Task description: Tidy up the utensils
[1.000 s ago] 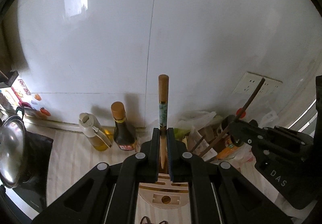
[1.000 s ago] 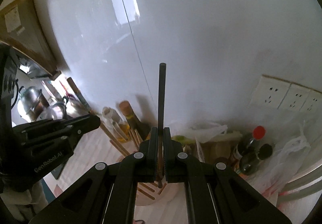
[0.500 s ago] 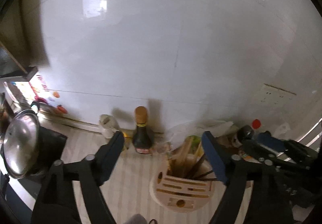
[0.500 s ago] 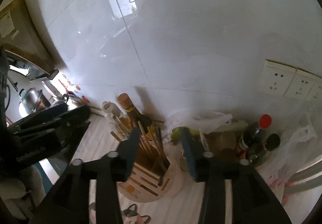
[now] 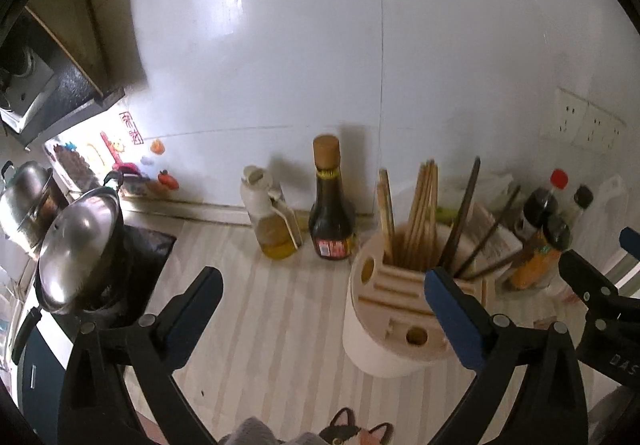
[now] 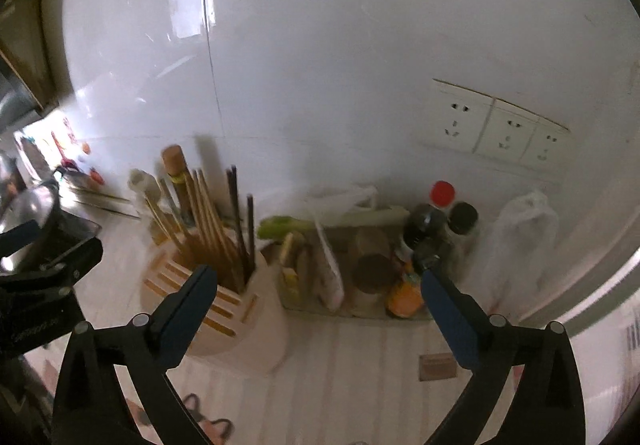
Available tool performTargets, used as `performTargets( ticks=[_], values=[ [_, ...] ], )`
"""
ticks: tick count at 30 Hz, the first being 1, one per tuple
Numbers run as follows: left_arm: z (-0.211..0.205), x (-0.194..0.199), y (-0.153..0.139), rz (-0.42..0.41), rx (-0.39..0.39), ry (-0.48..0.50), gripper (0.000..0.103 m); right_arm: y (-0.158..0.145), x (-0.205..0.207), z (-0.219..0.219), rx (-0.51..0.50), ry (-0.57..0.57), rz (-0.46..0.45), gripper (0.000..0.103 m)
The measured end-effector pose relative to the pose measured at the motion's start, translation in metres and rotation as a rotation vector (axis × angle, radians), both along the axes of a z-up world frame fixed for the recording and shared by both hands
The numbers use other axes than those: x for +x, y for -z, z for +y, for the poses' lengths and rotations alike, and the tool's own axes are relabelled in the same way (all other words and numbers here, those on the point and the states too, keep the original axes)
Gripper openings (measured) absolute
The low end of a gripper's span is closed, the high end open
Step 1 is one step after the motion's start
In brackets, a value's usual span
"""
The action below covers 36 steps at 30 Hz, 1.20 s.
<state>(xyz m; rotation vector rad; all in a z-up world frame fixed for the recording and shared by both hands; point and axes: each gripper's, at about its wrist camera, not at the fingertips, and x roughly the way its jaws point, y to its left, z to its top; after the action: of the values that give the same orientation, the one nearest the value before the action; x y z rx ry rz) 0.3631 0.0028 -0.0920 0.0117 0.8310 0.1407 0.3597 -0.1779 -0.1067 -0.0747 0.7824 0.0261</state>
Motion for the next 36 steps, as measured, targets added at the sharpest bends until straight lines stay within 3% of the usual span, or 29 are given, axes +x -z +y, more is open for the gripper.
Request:
performTargets(
  ticks=[7, 17, 24, 36],
  values=[
    [-0.005, -0.022, -0.002, -0.025, 0.002, -0.026, 0.103, 0.014, -0.017, -0.011, -0.021, 0.042, 0.002, 0.103],
    [-0.004, -0.074, -0.025, -0.076, 0.002, -0.041, 0.103, 0.0, -0.059, -0.01, -0.011, 0.012, -0.047, 0.103],
    [0.008, -0.137, -0.051, -0.138, -0.022, -0.012, 0.103, -0.029, -0.131, -0.007, -0.007, 0.032, -0.127, 0.103],
    [0.038, -0.264, -0.091, -0.203, -0.008, 0.078, 0.103, -0.083, -0.295, 0.02, 0.017, 0.111, -0.242, 0.103]
  ],
)
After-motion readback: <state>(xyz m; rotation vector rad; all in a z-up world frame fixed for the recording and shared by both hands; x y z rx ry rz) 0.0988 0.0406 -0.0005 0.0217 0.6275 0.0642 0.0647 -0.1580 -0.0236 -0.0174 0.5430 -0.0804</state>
